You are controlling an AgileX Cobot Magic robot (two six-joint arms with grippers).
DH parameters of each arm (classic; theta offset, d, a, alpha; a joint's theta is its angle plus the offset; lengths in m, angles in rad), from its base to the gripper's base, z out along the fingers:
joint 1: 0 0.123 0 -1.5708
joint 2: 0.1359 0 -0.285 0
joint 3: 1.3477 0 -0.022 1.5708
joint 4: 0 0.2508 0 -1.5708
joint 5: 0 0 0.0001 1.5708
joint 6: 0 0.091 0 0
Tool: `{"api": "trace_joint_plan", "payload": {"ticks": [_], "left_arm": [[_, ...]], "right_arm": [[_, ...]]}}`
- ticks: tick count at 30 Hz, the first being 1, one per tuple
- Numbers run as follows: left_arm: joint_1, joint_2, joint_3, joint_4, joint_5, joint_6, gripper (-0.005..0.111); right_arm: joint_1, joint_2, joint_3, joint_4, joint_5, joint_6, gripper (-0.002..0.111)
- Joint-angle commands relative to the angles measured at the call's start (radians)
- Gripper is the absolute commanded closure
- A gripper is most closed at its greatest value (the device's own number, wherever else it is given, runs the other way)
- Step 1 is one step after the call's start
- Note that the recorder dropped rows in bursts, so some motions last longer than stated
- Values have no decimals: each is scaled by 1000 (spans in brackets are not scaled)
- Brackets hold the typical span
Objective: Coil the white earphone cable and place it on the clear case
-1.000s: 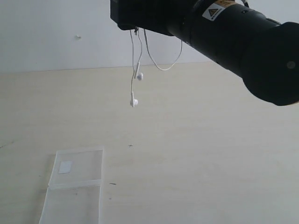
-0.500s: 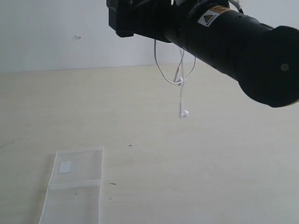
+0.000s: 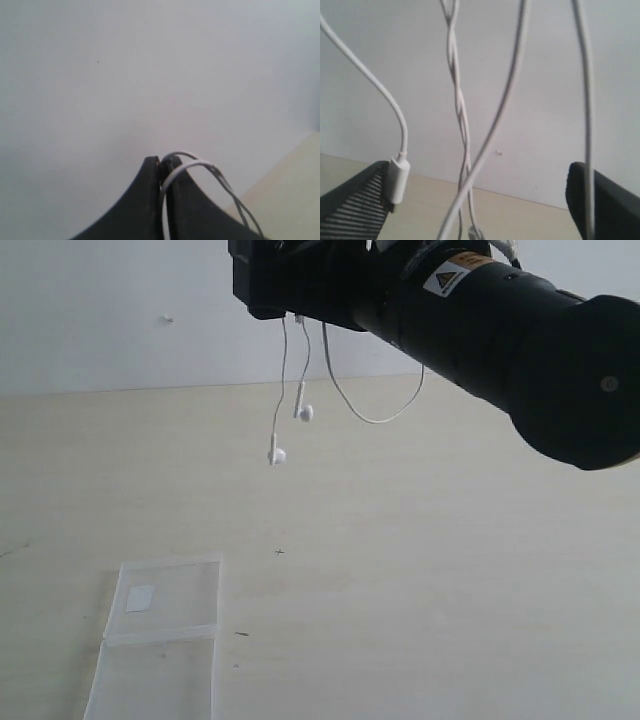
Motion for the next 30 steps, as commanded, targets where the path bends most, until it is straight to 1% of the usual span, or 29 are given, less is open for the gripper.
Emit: {"api": "trace_joint_plan", "payload": {"ticks": [1,6,10,16,18,20,22,26,27,30], "left_arm": [[17,6,-2,12,-13,0,107],[20,13,-2,-2,-5,0,107],[20,14,-2,10,-38,0,107],[20,17,-2,16,-42,0,107],[20,17,-2,16,-45,0,107],[20,17,-2,13,-45,0,107],[20,17,-2,13,-45,0,107],[20,17,-2,13,-45,-2,107],[20,17,-2,13,-45,-4,107],[20,17,-2,13,-45,-4,107]], "right_arm": [[-3,2,-6,-2,-16,1,21],[-3,2,-6,-2,-16,1,21],[-3,2,-6,-2,-16,1,21],[-3,2,-6,-2,-16,22,21],[-3,2,-6,-2,-16,27,22],[-3,2,-6,-2,-16,43,26],[-3,2,-6,-2,-16,65,38],[-3,2,-6,-18,-18,83,75],[-3,2,-6,-43,-18,83,87],[-3,2,-6,-82,-15,83,108]]}}
